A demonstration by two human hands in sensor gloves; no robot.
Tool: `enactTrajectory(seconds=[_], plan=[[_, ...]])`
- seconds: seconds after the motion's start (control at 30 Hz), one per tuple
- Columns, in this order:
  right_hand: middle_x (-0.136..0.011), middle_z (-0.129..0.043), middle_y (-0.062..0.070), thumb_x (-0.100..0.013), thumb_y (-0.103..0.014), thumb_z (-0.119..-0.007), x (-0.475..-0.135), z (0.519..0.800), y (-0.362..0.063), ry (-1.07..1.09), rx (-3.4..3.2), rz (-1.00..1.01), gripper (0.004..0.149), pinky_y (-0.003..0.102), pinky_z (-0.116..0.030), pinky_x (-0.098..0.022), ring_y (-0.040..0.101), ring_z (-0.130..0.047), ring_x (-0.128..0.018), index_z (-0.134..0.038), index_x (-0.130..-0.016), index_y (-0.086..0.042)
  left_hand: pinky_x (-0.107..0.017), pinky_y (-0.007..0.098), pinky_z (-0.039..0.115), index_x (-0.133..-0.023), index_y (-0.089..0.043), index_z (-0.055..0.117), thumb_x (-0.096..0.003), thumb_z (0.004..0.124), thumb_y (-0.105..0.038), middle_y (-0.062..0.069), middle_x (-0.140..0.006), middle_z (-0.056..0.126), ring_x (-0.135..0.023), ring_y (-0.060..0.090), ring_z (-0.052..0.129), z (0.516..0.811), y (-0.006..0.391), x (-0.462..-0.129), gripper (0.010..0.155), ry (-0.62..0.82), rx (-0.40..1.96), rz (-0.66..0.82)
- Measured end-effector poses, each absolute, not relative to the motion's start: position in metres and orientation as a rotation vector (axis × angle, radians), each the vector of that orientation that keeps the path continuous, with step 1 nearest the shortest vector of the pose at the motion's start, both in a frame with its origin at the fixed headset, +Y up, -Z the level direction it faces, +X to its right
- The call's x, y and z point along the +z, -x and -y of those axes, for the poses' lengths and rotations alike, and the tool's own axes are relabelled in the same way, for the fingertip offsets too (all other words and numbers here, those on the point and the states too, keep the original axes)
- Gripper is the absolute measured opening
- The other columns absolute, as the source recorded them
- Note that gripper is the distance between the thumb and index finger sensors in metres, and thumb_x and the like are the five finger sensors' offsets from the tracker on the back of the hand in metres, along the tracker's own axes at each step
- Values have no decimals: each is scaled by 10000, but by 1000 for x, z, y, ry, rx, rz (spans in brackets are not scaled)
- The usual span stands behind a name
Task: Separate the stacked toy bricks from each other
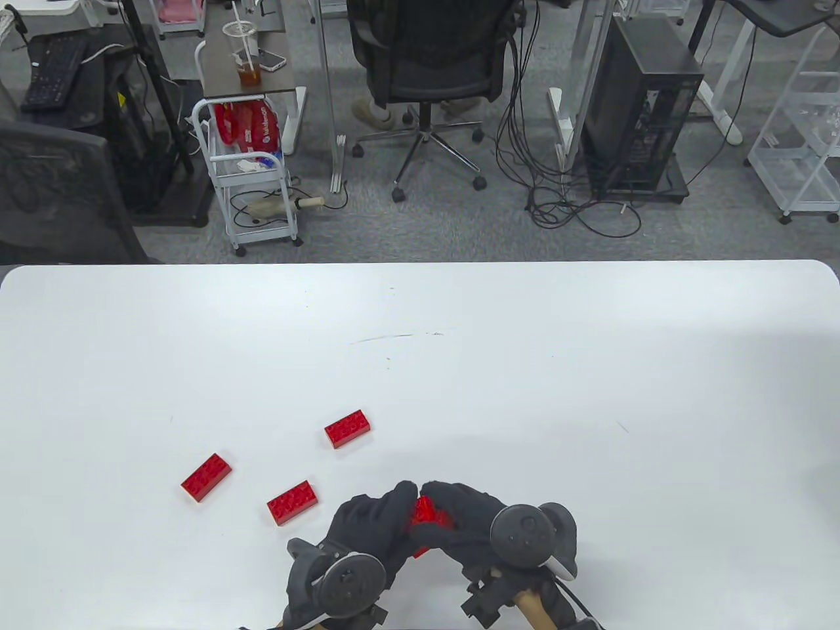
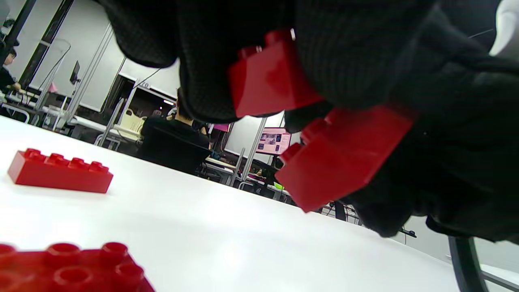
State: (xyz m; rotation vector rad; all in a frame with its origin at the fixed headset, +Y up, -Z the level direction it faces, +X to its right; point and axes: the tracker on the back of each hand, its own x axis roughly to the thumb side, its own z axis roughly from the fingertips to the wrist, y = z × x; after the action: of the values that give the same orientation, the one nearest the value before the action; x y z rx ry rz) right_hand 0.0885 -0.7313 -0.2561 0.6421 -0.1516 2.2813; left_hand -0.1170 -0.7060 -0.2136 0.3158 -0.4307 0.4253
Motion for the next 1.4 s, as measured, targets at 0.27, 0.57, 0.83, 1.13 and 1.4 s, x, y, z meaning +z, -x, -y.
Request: enactTrajectory(seconds=[0.27,0.57,0.83,1.13,1.4], plan=[[-772,-900,108,-441,-621,-726,-262,739,-89,-640,2313,139,717,321,-962,-356,204,-1020,-493,-757,-951,-118,-705,469,747,-1032,-231,731,-385,816,-516,-32,-937,954,-780,191,999,709,122,-221,711,-281,384,384],[-822,-873,100,-444,-603,-731,-268,742,-95,-647,2319,109,673,371,-933,-398,239,-1000,-557,-748,-949,-159,-748,517,673,-1076,-268,678,-437,814,-470,-19,-1024,883,-860,250,916,709,144,-249,684,-135,390,232],[-845,-865,99,-446,-592,-733,-269,742,-96,-668,2325,82,661,387,-919,-420,251,-999,-590,-741,-955,-171,-767,541,641,-1115,-256,605,-474,792,-397,14,-1095,809,-926,286,876,702,167,-286,682,-55,327,86],[-865,-862,95,-449,-581,-735,-270,742,-96,-678,2322,70,651,391,-917,-437,258,-1003,-620,-737,-960,-177,-766,526,652,-1101,-257,631,-446,832,-423,1,-1057,847,-883,265,917,694,199,-336,705,3,212,-142],[-871,-859,95,-450,-578,-736,-271,742,-96,-675,2325,67,648,397,-913,-442,264,-1001,-629,-736,-961,-180,-764,518,660,-1107,-258,620,-437,842,-448,0,-1042,862,-852,252,938,699,213,-378,731,120,150,-289]])
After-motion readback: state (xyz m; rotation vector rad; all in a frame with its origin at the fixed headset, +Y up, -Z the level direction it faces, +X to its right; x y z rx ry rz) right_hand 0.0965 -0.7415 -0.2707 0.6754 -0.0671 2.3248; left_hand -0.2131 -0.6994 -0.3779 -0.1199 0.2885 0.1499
